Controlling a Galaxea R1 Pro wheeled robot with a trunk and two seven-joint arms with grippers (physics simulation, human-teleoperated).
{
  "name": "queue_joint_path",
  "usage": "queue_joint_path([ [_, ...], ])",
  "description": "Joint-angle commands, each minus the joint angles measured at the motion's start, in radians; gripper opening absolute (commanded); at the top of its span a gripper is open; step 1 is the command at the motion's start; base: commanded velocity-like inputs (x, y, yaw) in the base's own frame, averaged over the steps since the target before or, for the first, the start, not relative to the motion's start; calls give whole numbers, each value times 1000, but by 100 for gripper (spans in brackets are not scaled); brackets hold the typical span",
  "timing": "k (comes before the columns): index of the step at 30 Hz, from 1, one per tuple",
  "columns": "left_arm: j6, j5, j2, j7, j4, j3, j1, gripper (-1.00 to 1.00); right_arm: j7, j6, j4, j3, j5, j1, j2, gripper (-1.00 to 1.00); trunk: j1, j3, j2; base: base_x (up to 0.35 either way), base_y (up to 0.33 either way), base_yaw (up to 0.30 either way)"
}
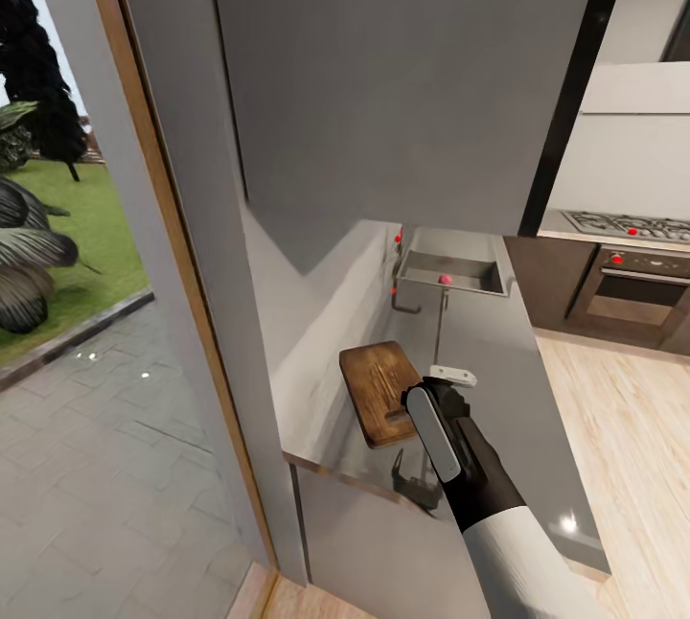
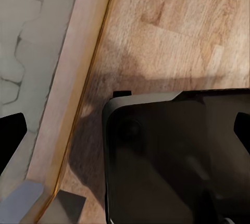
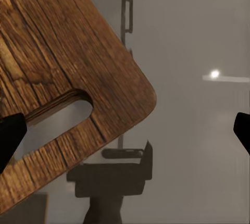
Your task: In the kitchen, take the Vidalia onion out of the sink, dice it on the chopping board with the paring knife, put the diced onion into the bowl on the countertop, then place both the paring knife and the chopping board into the sink.
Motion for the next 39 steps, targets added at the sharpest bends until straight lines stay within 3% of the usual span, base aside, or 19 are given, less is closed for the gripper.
queue_joint_path([
  [1,-2,2,1,0,-1,-5,0,100,-10,3,-1,1,-9,-1,0,100,1,-2,-2,52,0,0],
  [11,-2,2,1,0,0,-5,0,100,-13,3,10,1,-8,-1,0,100,1,-2,-2,12,0,0],
  [21,-2,2,1,0,0,-5,0,100,-75,-1,22,1,-7,-1,0,100,1,-2,-2,0,0,0],
  [39,-2,2,0,0,0,-5,0,100,-83,-9,25,3,-9,-1,0,100,1,-2,-2,0,33,0],
])
